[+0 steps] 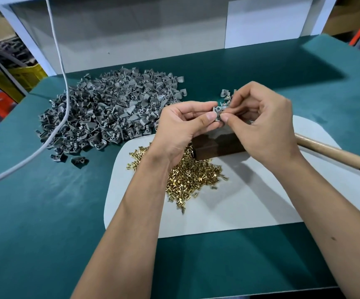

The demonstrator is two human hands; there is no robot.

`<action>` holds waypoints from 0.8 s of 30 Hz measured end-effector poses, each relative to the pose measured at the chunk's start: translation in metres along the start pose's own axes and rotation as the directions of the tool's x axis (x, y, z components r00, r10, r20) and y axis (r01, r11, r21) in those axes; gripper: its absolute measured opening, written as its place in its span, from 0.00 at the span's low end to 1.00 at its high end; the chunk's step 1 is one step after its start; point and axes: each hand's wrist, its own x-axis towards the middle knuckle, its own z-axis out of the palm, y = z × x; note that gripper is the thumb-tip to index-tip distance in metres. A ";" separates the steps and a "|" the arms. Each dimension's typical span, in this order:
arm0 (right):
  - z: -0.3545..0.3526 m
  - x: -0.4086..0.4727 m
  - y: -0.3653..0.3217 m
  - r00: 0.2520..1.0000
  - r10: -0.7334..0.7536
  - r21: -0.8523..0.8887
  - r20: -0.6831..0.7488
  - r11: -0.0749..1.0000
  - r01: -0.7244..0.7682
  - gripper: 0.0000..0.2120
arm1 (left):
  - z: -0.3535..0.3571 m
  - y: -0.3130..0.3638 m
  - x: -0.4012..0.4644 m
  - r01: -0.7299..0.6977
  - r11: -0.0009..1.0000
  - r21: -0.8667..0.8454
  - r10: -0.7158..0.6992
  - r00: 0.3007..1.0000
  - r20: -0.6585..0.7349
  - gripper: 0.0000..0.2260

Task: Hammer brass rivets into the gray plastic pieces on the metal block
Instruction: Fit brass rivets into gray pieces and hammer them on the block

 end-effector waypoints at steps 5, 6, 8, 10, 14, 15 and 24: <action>0.001 -0.002 0.002 0.999 0.037 0.023 -0.014 0.999 -0.037 0.11 | 0.005 -0.001 0.001 -0.029 0.999 0.023 0.029 0.999 -0.019 0.11; 0.000 -0.002 0.002 0.999 0.044 0.030 -0.010 0.999 -0.044 0.11 | 0.006 -0.002 0.001 -0.034 0.999 0.030 0.035 0.999 -0.022 0.10; -0.001 -0.001 0.003 0.999 0.054 0.025 -0.002 0.998 -0.054 0.12 | 0.009 -0.003 0.001 -0.046 0.997 0.055 0.048 0.998 -0.033 0.10; -0.001 -0.001 0.004 0.998 0.070 0.003 -0.004 0.998 -0.070 0.12 | 0.011 -0.005 0.002 -0.058 0.994 0.091 0.062 0.997 -0.043 0.10; 0.000 -0.002 0.003 0.996 0.075 -0.016 -0.038 0.997 -0.076 0.09 | 0.015 -0.006 0.002 -0.073 0.991 0.112 0.081 0.994 -0.068 0.10; 0.001 -0.002 0.002 0.996 0.073 -0.005 -0.056 0.997 -0.073 0.09 | 0.016 -0.006 0.003 -0.081 0.991 0.105 0.089 0.993 -0.078 0.10; 0.000 -0.002 0.001 0.997 -0.073 -0.030 -0.030 0.997 0.072 0.04 | 0.009 -0.001 0.002 0.014 0.997 -0.075 -0.023 0.993 -0.114 0.07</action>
